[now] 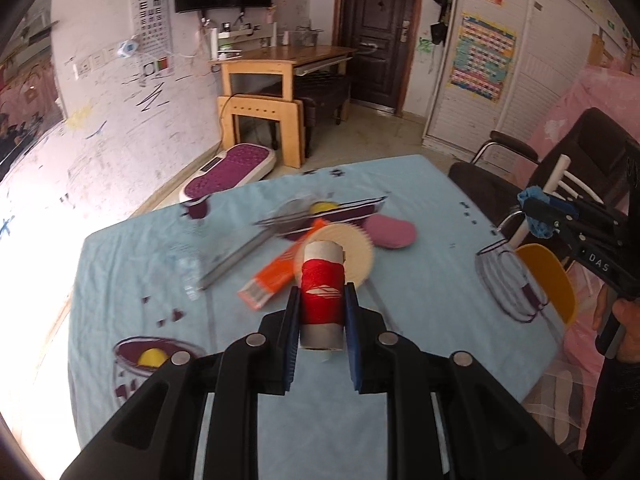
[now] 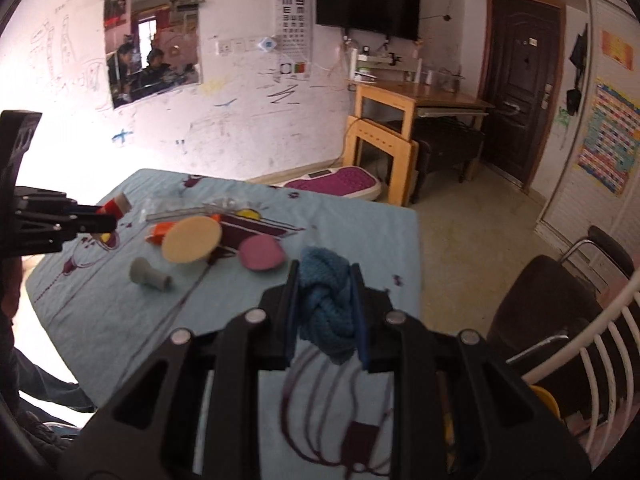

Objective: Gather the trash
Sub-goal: 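Carry the spool and yarn ball over the yellow bin and open both grippers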

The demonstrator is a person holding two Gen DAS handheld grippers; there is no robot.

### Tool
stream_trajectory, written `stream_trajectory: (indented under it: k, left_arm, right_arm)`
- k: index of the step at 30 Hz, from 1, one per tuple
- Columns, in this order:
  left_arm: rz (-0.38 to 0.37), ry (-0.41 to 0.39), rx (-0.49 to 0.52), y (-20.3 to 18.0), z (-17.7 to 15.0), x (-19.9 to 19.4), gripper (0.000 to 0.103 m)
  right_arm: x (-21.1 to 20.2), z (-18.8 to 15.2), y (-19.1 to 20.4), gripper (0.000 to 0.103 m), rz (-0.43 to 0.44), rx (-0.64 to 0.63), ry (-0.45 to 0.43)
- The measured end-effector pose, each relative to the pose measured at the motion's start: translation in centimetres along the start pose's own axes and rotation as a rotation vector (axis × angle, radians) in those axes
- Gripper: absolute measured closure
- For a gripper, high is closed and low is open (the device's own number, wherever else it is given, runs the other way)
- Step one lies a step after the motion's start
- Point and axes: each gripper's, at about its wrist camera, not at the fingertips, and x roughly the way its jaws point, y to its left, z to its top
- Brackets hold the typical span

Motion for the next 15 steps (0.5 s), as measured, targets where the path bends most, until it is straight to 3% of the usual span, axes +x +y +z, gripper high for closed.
stream_trajectory:
  k: [15]
  left_arm:
    - [-0.083,0.023,0.117,-13.7,2.2,3.4,0.086]
  right_arm:
    - [-3.3,-8.6,-13.3,0.081,-0.216,0.223,0.054]
